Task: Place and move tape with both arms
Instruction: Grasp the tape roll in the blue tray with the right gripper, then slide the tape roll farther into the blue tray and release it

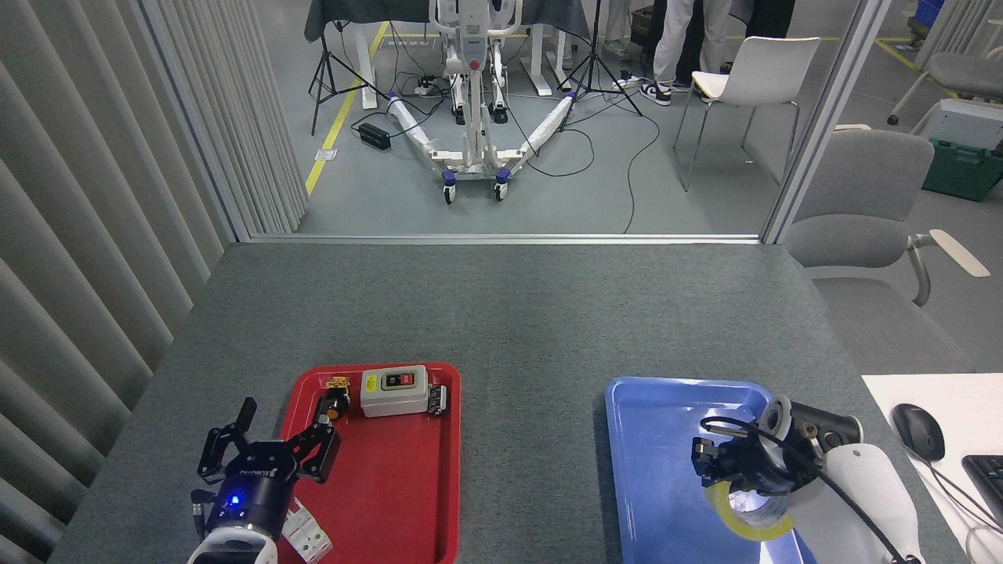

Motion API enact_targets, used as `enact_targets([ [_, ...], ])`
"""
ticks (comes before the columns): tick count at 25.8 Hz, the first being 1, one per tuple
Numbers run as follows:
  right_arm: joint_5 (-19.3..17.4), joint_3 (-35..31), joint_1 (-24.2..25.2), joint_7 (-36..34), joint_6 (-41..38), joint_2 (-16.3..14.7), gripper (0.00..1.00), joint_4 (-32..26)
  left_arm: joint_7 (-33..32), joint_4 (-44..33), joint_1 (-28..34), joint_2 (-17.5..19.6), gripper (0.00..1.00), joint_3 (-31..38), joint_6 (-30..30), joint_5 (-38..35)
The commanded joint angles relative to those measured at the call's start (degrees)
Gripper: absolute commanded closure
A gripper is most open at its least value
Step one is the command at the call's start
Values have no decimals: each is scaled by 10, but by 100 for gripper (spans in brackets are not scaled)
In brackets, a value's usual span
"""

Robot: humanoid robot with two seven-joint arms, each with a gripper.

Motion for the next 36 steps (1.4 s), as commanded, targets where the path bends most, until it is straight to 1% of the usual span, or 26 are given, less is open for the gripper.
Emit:
enact_targets([
  [1,0,17,-21,2,12,1,100,27,-6,7,-11,-6,1,-16,10,4],
  [3,0,21,-24,2,12,2,99,32,-10,8,-11,-6,1,-30,7,12],
  [4,1,22,-24,1,10,3,91,33,-10,5,-8,-6,1,-39,5,26],
  [5,2,23,-23,1,8,3,86,32,-11,5,-7,-7,1,-43,4,48],
  [7,5,28,-23,0,8,7,84,32,-12,8,5,-6,1,-52,3,92],
  [8,6,30,-23,-1,8,8,82,32,-12,5,7,-4,1,-58,2,103],
  [12,9,30,-18,-2,6,8,66,33,-13,-2,16,3,1,-67,2,105],
  [13,9,30,-17,-2,6,8,58,34,-13,-2,16,9,1,-67,0,105],
  [15,9,29,-15,-3,6,9,46,33,-13,1,16,22,1,-67,-15,105],
  [16,9,29,-15,-4,7,9,38,34,-13,3,16,27,1,-67,-22,105],
  [17,9,29,-15,-4,6,9,25,34,-13,4,16,28,1,-67,-26,105],
  [19,9,29,-15,-7,6,8,16,33,-14,5,16,28,1,-68,-27,105],
  [20,9,28,-16,-7,6,8,9,33,-13,5,16,28,1,-68,-27,105],
  [21,10,28,-16,-7,6,7,4,33,-13,5,16,28,1,-68,-27,105],
  [27,15,28,-13,-17,5,8,2,25,-13,5,16,27,1,-68,-28,106],
  [29,16,27,-1,-61,0,8,1,18,-13,6,16,27,1,-68,-28,106],
  [30,18,27,7,-96,-12,7,1,16,-13,6,16,27,1,-68,-28,106],
  [32,20,26,20,-195,-61,2,1,12,-14,6,16,27,1,-68,-29,106],
  [34,22,19,37,-320,-121,2,1,-8,-14,6,16,27,1,-68,-29,107],
  [36,38,7,59,-442,-156,2,1,-27,-13,5,16,27,1,-68,-29,107],
])
